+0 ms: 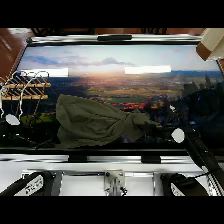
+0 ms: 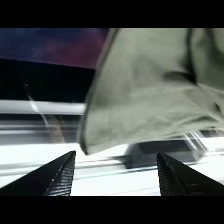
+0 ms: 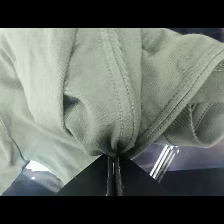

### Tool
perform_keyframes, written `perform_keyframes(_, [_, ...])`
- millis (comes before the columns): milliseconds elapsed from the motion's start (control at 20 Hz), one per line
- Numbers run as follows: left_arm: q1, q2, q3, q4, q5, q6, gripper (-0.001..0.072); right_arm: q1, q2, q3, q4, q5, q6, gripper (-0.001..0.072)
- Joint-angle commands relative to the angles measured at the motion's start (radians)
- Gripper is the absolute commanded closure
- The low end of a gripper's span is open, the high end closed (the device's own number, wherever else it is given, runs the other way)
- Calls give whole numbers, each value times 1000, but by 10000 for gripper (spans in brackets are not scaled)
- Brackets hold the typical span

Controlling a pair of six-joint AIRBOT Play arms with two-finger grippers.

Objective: Fold the shirts.

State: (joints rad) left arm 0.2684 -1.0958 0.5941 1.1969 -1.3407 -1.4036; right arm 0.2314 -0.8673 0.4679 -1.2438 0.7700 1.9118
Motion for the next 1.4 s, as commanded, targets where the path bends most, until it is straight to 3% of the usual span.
perform_keyframes(0, [-1,-1,-25,17,25,8,104,1,1,0,16,23,-14,652])
perform_keyframes(350, [-1,-1,-81,-97,184,-9,128,1,1,0,16,61,-44,652])
perform_keyframes(400, [-1,-1,-81,-111,209,-27,266,1,1,0,16,61,-44,652])
perform_keyframes(450, [-1,-1,-81,-120,227,-32,336,1,1,0,16,61,-45,651])
perform_keyframes(600, [-1,-1,-81,-157,241,-34,338,1,1,0,16,65,-61,651])
perform_keyframes(650, [-1,-1,-81,-164,240,-34,390,1,1,0,16,65,-71,652])
perform_keyframes(750, [-1,-1,-81,-182,241,-32,643,1,1,0,16,64,-82,651])
perform_keyframes(800, [-1,-1,-80,-186,241,-28,673,1,1,0,17,65,-82,651])
perform_keyframes(900, [-1,2,-77,-187,230,-14,674,1,1,0,28,65,-87,652])
perform_keyframes(1100, [-1,110,44,-177,135,61,676,0,35,72,32,130,-193,652])
perform_keyframes(1350, [2,406,520,-166,230,82,675,0,169,387,-130,165,-272,652])
